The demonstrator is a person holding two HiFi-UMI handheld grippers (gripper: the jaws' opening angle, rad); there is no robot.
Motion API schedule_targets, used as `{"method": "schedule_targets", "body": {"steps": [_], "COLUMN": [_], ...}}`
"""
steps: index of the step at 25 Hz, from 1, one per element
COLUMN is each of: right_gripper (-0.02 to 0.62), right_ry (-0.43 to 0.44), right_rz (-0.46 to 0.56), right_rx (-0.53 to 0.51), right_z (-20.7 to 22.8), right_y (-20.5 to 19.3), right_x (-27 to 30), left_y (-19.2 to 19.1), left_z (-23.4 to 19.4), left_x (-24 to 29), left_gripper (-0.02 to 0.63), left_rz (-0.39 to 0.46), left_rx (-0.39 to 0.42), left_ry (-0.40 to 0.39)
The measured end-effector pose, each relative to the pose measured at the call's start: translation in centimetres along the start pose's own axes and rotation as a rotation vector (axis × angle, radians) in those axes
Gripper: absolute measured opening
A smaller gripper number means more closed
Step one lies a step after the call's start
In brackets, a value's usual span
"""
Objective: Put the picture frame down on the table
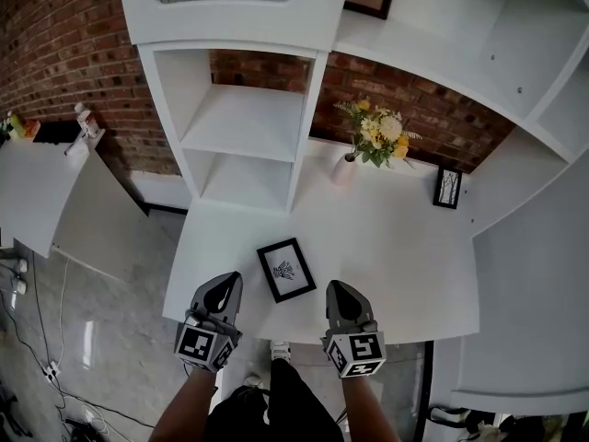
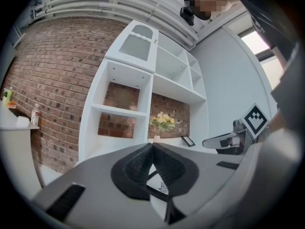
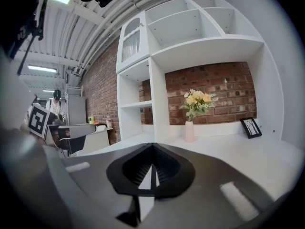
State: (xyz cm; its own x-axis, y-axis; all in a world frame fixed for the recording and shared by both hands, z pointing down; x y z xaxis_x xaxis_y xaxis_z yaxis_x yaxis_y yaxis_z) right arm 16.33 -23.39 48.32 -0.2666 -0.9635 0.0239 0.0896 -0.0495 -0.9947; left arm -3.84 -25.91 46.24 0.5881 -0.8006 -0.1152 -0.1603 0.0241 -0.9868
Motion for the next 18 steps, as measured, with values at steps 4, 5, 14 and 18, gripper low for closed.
{"method": "schedule_targets", "body": {"steps": [4, 5, 14, 18], "right_gripper": [0.003, 0.003, 0.003, 0.003], "right_ry": [0.008, 0.010, 0.038, 0.044], "right_rz": [0.017, 0.023, 0.071, 0.090], "right_rx": [0.006, 0.005, -0.003, -0.012], "right_z": [-0.3, -0.4, -0.7, -1.0], "right_y": [0.7, 0.9, 2.6, 3.3], "right_x": [-0.6, -0.8, -1.8, -2.0], "left_y": [0.6, 0.7, 1.9, 2.4], "left_z": [0.1, 0.2, 0.6, 0.6], "left_x": [-0.4, -0.5, -1.1, -1.3], "left_gripper": [-0.006, -0.006, -0.006, -0.006], "left_rz": [0.018, 0.024, 0.033, 0.045], "left_rx": [0.002, 0.002, -0.013, -0.014], "left_ry": [-0.005, -0.005, -0.014, -0.014]}}
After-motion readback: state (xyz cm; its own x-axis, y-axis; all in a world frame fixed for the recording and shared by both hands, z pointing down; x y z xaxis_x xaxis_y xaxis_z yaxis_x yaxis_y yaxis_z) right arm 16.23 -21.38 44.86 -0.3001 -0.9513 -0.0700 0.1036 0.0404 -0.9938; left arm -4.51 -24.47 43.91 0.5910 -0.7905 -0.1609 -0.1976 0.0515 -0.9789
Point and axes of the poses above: the fingertips, and each gripper's own axes: x forward along the fingers, z to its right, y out of its top, the point moved 1 cm from there along -x, backward along the fingers, and after that the axes turned 10 degrees about z, right-handed, at the moved point
